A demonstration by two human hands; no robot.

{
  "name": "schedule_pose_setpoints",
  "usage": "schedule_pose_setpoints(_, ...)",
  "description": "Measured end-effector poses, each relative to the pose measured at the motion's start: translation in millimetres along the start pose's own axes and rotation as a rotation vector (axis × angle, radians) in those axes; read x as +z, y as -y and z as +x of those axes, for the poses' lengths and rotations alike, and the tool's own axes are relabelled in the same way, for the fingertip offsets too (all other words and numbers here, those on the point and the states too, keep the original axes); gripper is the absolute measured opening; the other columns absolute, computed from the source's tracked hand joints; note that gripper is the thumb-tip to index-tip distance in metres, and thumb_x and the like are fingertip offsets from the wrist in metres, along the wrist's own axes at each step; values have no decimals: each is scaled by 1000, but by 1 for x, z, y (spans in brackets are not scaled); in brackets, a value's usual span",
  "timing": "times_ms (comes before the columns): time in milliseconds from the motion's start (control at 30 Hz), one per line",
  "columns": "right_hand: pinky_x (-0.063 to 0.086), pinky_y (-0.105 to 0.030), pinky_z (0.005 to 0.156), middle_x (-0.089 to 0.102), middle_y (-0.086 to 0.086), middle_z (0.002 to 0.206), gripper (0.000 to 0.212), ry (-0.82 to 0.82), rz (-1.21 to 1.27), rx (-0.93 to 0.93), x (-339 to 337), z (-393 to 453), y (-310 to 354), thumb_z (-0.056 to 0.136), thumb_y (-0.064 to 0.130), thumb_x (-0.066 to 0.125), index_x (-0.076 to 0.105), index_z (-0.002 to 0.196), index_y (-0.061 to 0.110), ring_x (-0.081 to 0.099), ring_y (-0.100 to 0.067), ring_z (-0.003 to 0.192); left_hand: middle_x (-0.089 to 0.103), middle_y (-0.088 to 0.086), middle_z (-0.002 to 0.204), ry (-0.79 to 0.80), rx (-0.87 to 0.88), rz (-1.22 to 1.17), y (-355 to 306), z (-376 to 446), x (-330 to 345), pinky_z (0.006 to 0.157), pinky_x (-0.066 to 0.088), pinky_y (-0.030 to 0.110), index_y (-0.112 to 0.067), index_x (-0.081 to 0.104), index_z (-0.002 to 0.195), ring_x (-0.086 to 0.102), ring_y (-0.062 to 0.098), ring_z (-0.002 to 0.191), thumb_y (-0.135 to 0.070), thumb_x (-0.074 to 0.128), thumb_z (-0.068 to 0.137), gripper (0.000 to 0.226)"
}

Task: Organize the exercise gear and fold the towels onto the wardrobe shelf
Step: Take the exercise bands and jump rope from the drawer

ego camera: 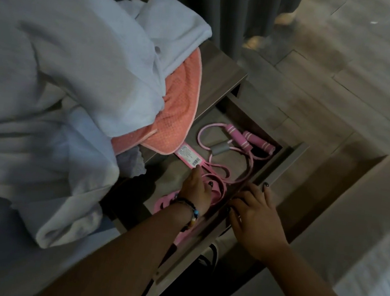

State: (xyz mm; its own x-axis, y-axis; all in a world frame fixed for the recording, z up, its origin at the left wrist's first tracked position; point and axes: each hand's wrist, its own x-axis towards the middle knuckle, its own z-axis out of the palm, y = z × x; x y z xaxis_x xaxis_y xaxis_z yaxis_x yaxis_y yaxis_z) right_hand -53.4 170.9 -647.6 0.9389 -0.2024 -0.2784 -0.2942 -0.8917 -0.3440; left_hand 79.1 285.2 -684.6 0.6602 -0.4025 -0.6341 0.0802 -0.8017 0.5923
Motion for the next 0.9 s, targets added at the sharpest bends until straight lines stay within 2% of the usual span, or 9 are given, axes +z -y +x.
schedule_pose_setpoints(100, 14, -53, 112, 66, 3, 108, 40, 0, 14, 5, 0, 1, 1, 88, 40, 37, 72, 99, 24, 49, -28, 124, 32, 11, 154, 37, -72, 202, 16, 5, -1, 114, 30, 45, -13, 18, 152, 35, 30, 138, -23, 49, 97, 65)
schedule_pose_setpoints(200, 11, -52, 113, 66, 3, 108, 39, -5, 24, 10, 0, 1, 2, 87, 39, 38, 71, 101, 24, 49, -29, 125, 42, 5, 145, 119, -59, 386, 27, -1, -5, 110, 33, 46, -20, 36, 144, 41, 29, 131, -27, 52, 95, 52)
schedule_pose_setpoints(300, 12, -52, 115, 66, 3, 110, 38, -8, 36, 23, -1, 2, 5, 86, 39, 41, 70, 106, 24, 50, -28, 124, 58, 8, 123, 92, 83, 548, 24, -12, -14, 100, 40, 43, -23, 62, 121, 52, 30, 115, -31, 50, 96, 29)
schedule_pose_setpoints(367, 12, -51, 117, 62, -1, 120, 39, -54, 81, 44, -4, 4, 9, 85, 36, 51, 63, 120, 21, 50, -27, 125, 63, 7, 105, 16, 184, 523, 19, -22, -22, 90, 45, 40, -21, 70, 105, 59, 29, 102, -32, 52, 96, 23)
schedule_pose_setpoints(467, 11, -50, 115, 52, -8, 135, 57, -103, 174, 104, -12, 8, 17, 86, 30, 63, 46, 138, 14, 45, -27, 130, 64, 5, 102, -80, 281, 458, 17, -37, -34, 85, 49, 37, -17, 72, 100, 60, 24, 96, -29, 57, 93, 21)
schedule_pose_setpoints(633, -3, -50, 116, 25, -4, 155, 74, -11, 171, 106, -21, 24, 35, 91, 39, 54, 17, 153, 20, 22, -22, 144, 73, 2, 105, -185, 287, 167, 17, -68, -60, 88, 53, 27, -13, 77, 91, 68, 13, 97, -19, 66, 84, 14)
schedule_pose_setpoints(767, 25, -48, 114, 39, -6, 149, 75, 62, 301, -17, -15, 41, 52, 83, 44, 55, 28, 150, 20, 34, -24, 137, 72, -21, 93, -248, 264, 11, 8, -91, -83, 76, 51, 14, -24, 72, 88, 67, -1, 85, -23, 68, 85, 5)
schedule_pose_setpoints(833, 41, -42, 102, 57, -6, 131, 60, 60, 388, -66, -13, 46, 60, 82, 45, 52, 50, 136, 18, 52, -24, 121, 68, -29, 79, -268, 232, -124, 3, -102, -92, 60, 49, 9, -30, 66, 79, 66, -4, 73, -18, 73, 82, 14)
schedule_pose_setpoints(900, 49, -34, 88, 67, -5, 111, 40, 38, 544, -22, -19, 48, 67, 84, 37, 58, 65, 117, 16, 62, -20, 102, 65, -24, 73, -320, 269, -195, -1, -112, -103, 52, 46, 12, -36, 62, 77, 63, 1, 63, -37, 73, 75, 11)
